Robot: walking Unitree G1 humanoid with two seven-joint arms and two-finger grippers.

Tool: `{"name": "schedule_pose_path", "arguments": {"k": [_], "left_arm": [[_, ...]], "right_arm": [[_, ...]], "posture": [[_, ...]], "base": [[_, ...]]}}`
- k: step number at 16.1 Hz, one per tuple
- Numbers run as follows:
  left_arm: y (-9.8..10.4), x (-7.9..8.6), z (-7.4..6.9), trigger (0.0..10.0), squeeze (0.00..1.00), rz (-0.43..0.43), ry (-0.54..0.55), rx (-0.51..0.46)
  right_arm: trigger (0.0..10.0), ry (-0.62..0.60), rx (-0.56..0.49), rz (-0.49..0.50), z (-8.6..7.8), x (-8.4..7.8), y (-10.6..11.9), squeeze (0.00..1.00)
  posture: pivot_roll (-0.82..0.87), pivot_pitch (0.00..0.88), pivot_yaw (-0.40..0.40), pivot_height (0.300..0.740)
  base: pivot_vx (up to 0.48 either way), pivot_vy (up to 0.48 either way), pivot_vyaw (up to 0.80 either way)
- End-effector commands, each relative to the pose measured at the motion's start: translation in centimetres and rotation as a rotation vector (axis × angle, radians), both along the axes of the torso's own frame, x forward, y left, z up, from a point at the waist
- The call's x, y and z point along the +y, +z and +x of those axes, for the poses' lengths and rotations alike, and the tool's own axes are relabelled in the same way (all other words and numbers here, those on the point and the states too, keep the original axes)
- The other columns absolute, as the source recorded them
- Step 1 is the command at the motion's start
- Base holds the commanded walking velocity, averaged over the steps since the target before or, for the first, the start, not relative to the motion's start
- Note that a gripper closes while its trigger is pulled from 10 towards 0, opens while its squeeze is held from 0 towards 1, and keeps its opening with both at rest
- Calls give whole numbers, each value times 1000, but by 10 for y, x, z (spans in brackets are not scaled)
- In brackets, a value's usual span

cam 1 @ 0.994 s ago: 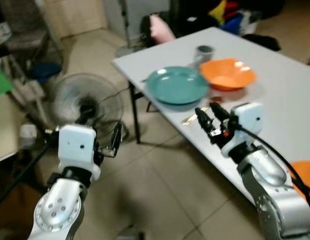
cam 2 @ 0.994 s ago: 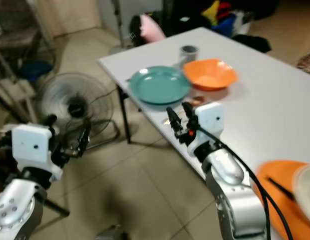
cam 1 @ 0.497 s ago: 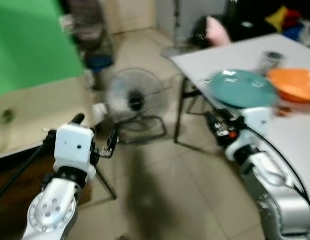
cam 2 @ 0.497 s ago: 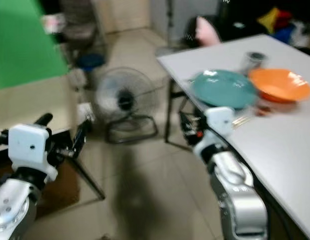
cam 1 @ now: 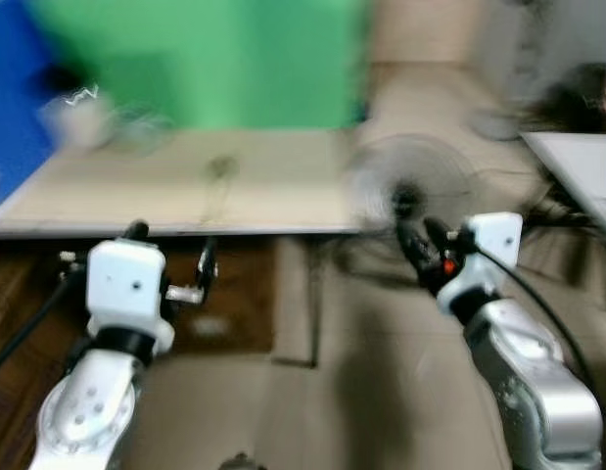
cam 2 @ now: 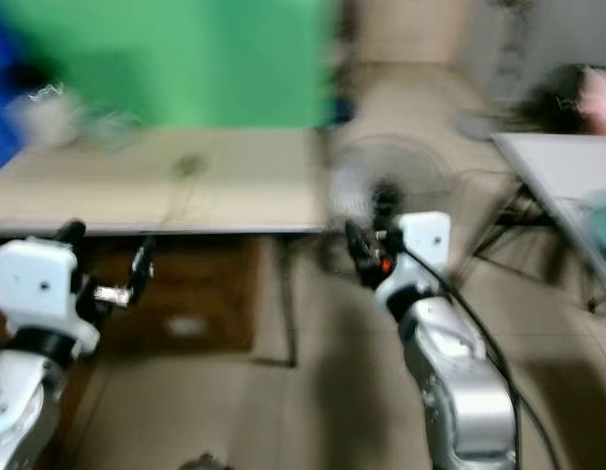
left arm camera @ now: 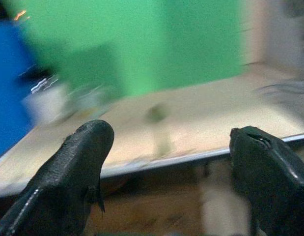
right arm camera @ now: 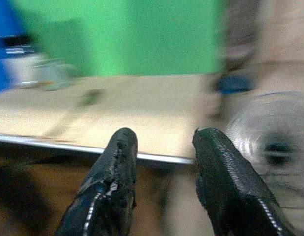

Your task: Setting the table

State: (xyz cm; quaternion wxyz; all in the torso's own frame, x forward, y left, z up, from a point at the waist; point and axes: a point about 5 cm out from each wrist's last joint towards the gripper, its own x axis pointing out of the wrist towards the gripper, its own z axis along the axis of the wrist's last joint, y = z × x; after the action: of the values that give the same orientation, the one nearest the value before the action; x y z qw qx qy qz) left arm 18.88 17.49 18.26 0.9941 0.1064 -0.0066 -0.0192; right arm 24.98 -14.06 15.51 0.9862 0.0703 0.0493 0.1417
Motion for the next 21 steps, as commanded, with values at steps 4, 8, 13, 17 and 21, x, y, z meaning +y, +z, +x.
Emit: {"name": "schedule_pose_path", "arguments": {"k": [4,8,13,17,21], "left_arm": [[7,5,-1,10000,698,-36,71,-45],[9,8,-3,10000,843,-47,61,-50],[11,8,-5,10000,824,-41,68,-52],[11,9,-6,10000,820,-37,64,-49],[11,6,-8,10000,800,-23,35,-36]], "right_arm": [[10000,57,15,45,3,5,2,1000],[10000,99,29,42,8,10,2,1000],[10000,105,33,22,15,15,2,1000],[10000,103,40,24,19,18,1,1000],[10000,130,43,17,23,25,4,1000]], "posture": [[57,62,8,740],[70,71,-2,740],[80,74,-15,740],[87,74,-21,740],[96,78,-25,740]], "base": [[0,0,305],[83,0,0],[371,0,423],[415,0,0],[453,0,0]]}}
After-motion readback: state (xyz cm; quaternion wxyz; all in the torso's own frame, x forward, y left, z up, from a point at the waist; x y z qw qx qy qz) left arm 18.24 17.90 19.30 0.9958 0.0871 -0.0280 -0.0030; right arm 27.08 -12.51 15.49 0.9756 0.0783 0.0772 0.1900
